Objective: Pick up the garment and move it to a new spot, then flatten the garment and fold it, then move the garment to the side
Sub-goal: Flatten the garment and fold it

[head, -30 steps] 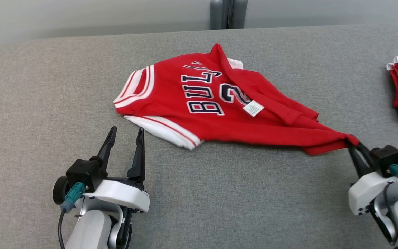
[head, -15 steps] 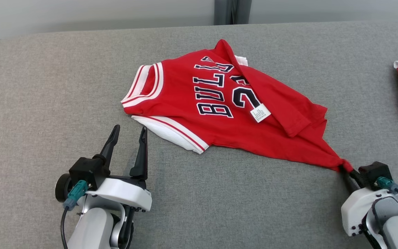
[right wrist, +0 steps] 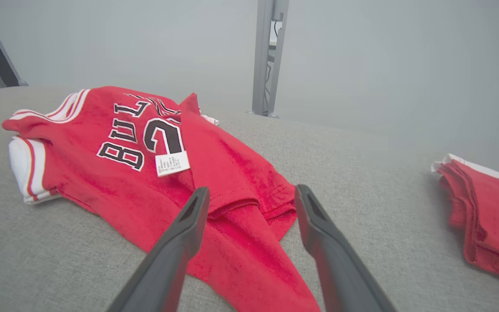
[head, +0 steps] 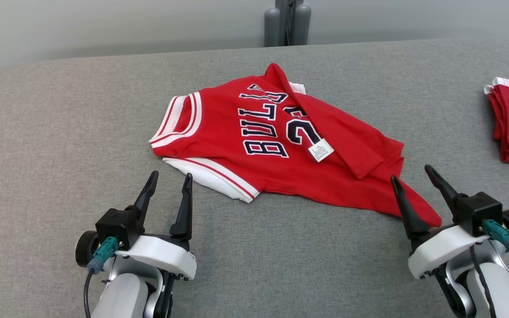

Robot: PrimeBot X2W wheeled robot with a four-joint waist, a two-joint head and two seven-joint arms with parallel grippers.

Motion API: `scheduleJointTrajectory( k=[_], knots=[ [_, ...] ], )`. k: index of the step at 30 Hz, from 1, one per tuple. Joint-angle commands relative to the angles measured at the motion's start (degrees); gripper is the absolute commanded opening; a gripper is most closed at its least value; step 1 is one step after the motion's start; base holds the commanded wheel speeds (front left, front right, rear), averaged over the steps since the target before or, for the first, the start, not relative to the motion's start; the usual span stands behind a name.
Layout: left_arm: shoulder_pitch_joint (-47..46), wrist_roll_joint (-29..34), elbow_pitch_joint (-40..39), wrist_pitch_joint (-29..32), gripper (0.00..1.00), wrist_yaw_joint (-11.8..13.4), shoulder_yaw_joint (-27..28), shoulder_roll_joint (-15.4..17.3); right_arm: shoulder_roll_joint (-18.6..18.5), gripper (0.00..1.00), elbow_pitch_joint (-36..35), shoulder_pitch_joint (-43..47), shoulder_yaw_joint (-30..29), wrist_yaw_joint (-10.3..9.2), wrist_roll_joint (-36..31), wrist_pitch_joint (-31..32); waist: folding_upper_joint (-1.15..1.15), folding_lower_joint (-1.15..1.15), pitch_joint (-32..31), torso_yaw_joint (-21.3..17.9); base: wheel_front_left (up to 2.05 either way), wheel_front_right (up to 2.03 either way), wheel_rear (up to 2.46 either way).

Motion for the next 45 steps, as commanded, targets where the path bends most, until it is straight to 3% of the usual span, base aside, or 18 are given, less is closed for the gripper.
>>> scheduleJointTrajectory(
  k=[1,7,28,29,30,31,38,45],
  knots=[
    [0.5,0.3,0.1,-0.1,1.0,-0.2,0.0,0.3,0.2,1.0,-1.2,0.7,-0.4,0.0,-0.6,-1.5,0.0,0.0,-0.2,-0.4,0.0,0.0,0.0],
    [0.1,0.6,2.1,-0.1,1.0,0.1,-0.5,0.3,3.1,1.0,-7.1,1.3,-2.0,0.0,-3.9,-7.1,0.0,0.0,0.3,-1.7,0.0,0.0,0.0],
    [-17.1,-5.5,26.4,3.4,0.98,1.8,-5.4,0.3,6.2,1.0,-7.5,0.5,-3.6,0.0,-5.9,-7.9,0.0,0.0,5.8,-6.0,0.0,0.0,0.0],
    [-17.5,-5.6,27.0,3.3,0.45,1.7,-5.6,0.3,6.2,1.0,-7.5,0.5,-3.6,0.0,-5.9,-7.9,0.0,0.0,5.9,-6.0,0.0,0.0,0.0],
    [-18.0,-5.6,27.5,3.1,0.07,1.5,-5.8,0.3,6.3,1.0,-7.6,0.5,-3.7,0.0,-5.8,-7.9,0.0,0.0,5.9,-6.1,0.0,0.0,0.0],
    [-18.3,-5.6,27.8,2.9,0.0,1.4,-5.9,0.3,6.3,1.0,-7.6,0.5,-3.8,0.0,-5.8,-7.9,0.0,0.0,5.9,-6.0,0.0,0.0,0.0],
    [-17.4,-6.7,27.6,0.7,0.0,1.4,-6.0,0.3,6.6,1.0,-7.0,1.3,-4.6,0.0,-6.2,-7.9,0.0,0.0,4.9,-4.9,0.0,0.0,0.0],
    [-14.5,-6.6,21.3,-0.1,0.0,3.9,-4.9,0.3,6.7,1.0,-6.4,1.9,-4.3,0.0,-6.4,-7.9,0.0,0.0,3.1,-3.4,0.0,0.0,0.0]
  ],
)
